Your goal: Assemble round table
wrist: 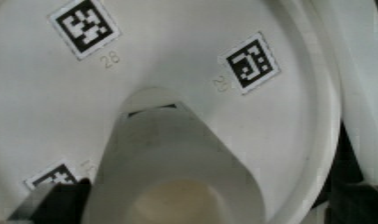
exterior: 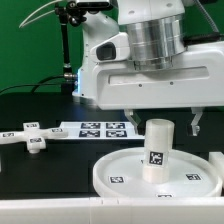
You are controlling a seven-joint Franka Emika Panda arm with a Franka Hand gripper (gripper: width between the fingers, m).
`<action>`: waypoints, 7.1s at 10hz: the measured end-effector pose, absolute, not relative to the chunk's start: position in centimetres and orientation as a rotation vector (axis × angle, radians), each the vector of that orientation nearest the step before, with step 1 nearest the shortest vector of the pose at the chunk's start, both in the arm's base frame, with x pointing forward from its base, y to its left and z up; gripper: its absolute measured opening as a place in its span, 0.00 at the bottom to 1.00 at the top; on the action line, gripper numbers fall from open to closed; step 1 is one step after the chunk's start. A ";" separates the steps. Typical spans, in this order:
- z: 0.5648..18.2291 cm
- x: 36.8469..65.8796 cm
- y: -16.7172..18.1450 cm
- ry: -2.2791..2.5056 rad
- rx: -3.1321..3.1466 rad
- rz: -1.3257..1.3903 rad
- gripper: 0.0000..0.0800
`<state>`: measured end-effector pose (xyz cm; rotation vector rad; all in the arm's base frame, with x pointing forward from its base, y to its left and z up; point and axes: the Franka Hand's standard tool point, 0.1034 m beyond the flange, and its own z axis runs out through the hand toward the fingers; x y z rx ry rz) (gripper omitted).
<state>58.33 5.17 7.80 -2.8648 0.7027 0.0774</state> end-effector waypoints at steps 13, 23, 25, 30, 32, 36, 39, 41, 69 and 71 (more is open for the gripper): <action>7.6 58.4 5.3 -0.843 -2.897 -0.064 0.81; 7.1 58.1 4.5 -1.810 -2.495 -0.060 0.78; 7.0 57.9 4.5 -1.807 -2.491 -0.050 0.52; 7.0 58.0 4.4 -1.583 -2.634 -0.046 0.51; 7.1 58.0 4.5 -1.424 -2.722 -0.040 0.51; 7.1 58.0 4.5 -0.977 -2.909 -0.023 0.51; 7.1 58.0 4.4 -0.609 -3.006 -0.008 0.51; 7.1 57.9 4.4 -0.329 -3.046 0.003 0.51; 7.9 51.5 -4.7 -0.481 -2.978 0.009 0.81; 7.8 50.4 -7.6 -0.471 -2.985 0.003 0.81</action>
Offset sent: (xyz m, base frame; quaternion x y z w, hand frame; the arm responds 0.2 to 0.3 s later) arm 0.0000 0.0000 0.0000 0.0000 0.0000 -0.1938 0.9810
